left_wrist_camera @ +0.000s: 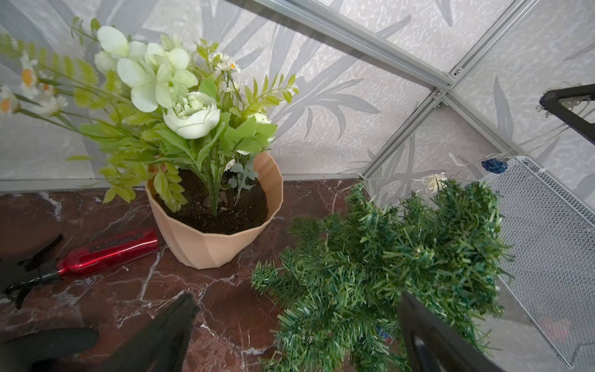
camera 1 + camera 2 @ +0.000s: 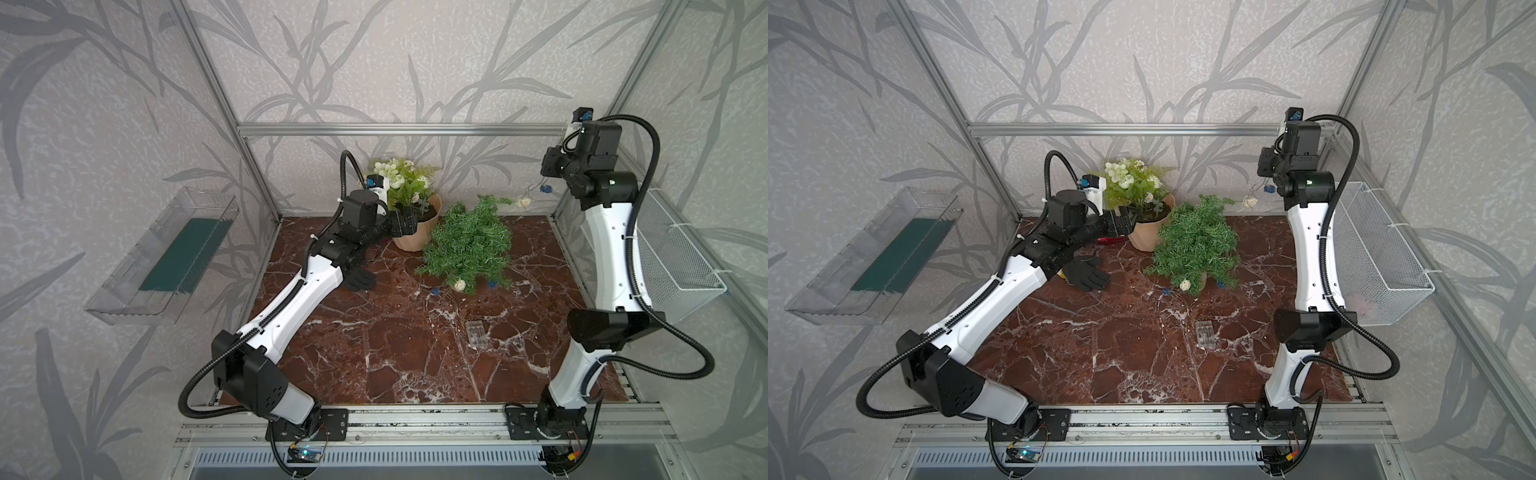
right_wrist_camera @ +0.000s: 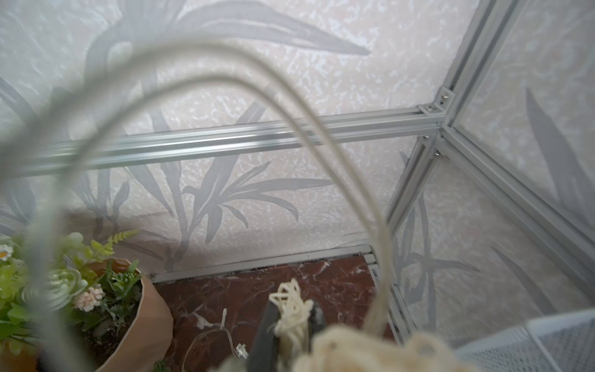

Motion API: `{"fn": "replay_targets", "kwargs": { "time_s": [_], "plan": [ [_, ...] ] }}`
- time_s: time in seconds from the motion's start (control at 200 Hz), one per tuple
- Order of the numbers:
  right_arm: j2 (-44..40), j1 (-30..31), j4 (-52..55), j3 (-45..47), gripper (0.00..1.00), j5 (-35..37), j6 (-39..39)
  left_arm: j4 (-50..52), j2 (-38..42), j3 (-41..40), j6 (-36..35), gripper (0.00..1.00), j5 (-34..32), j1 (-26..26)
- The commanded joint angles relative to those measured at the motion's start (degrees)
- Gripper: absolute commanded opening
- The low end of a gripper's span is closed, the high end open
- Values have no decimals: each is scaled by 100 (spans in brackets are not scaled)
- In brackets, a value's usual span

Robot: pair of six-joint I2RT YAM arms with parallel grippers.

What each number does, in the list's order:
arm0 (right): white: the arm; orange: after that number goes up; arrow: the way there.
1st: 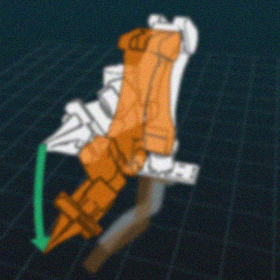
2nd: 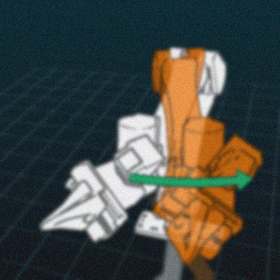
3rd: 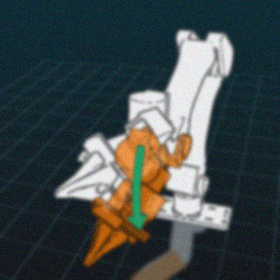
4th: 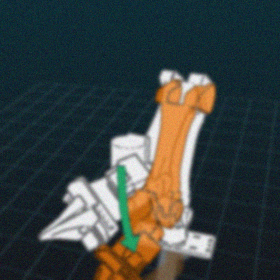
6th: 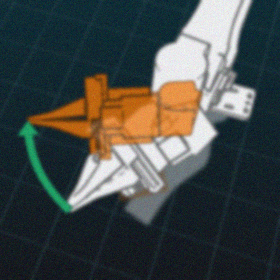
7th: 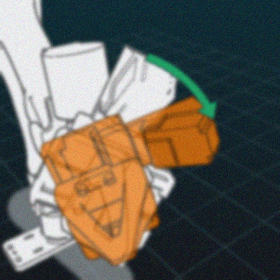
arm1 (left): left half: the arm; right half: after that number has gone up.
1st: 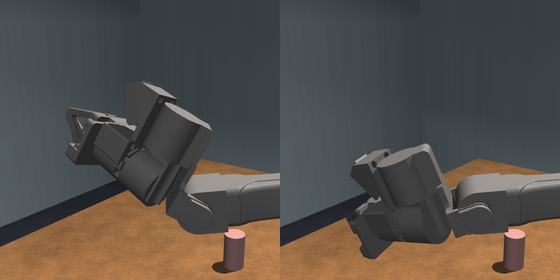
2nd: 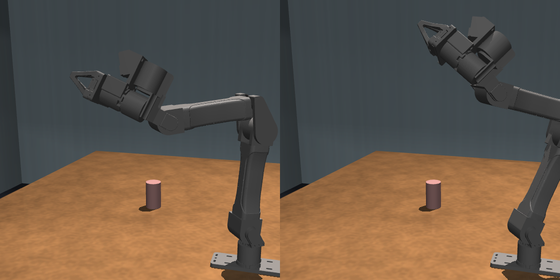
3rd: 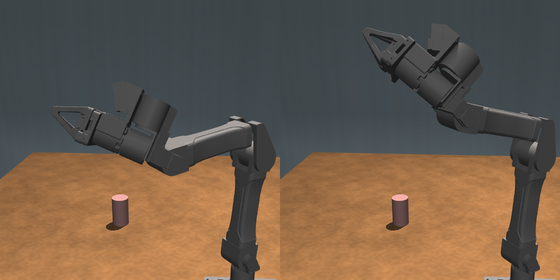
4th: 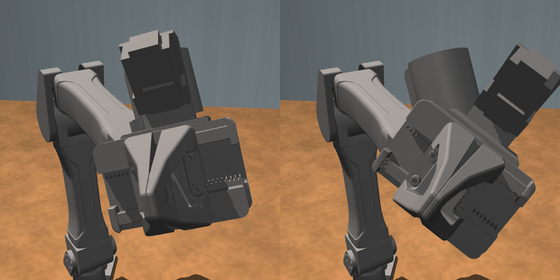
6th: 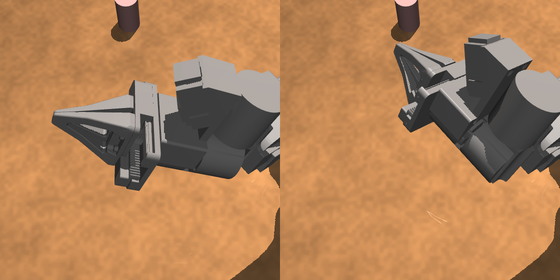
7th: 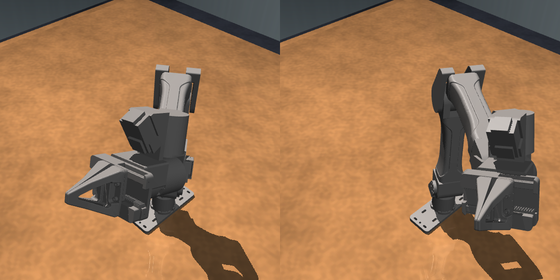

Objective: Remove string lights from the small christmas tree
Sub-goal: Remove the light string from the Christmas tree.

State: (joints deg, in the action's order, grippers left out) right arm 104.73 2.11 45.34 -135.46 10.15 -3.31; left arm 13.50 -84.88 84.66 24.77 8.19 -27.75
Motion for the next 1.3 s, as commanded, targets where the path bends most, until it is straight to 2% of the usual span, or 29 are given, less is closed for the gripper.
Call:
{"fn": "replay_targets", "kwargs": {
  "time_s": [0.0,0.11,0.31,0.395,0.505,0.61,0.69,0.745,0.845,0.88,0.935,0.99,1.165,1.225,1.3],
  "plan": [
    [-640,223,-250,723,4,1018,471,-66,328,-281,-56,99,-43,-29],
    [-1165,517,-490,1296,5,1664,739,-110,528,-547,-26,99,4,-29],
    [-1708,743,-629,1968,5,2047,899,-43,846,-876,-65,99,10,-29],
    [-1874,814,-823,2140,5,1901,898,-14,936,-979,-102,99,-31,-27],
    [-1751,888,-1017,1967,5,1353,898,-1,913,-1029,-120,99,-20,-26],
    [-1367,897,-1328,1542,6,523,934,45,766,-933,-249,99,48,-29],
    [-812,905,-1460,832,7,4,1042,222,540,-728,-508,99,87,-32],
    [-226,905,-1413,28,8,-266,1188,419,349,-540,-694,99,81,-31],
    [950,815,-1338,-1772,8,-313,1231,738,20,-222,-936,99,104,-38],
    [1290,706,-1466,-2216,8,-574,1104,792,-58,-159,-948,98,132,-38],
    [1472,449,-2100,-2236,9,-914,517,772,-152,-118,-903,98,188,-37],
    [1681,270,-2614,-2379,9,-791,28,690,-195,-132,-869,98,243,-47],
    [2520,-34,-3462,-3713,9,-769,-1018,564,-347,48,-1129,98,334,-73],
    [2532,-78,-4008,-3641,9,-669,-1259,630,-442,238,-1247,98,326,-69],
    [2354,-152,-4875,-3126,8,-364,-1575,736,-549,482,-1340,98,341,-81]
  ]
}}
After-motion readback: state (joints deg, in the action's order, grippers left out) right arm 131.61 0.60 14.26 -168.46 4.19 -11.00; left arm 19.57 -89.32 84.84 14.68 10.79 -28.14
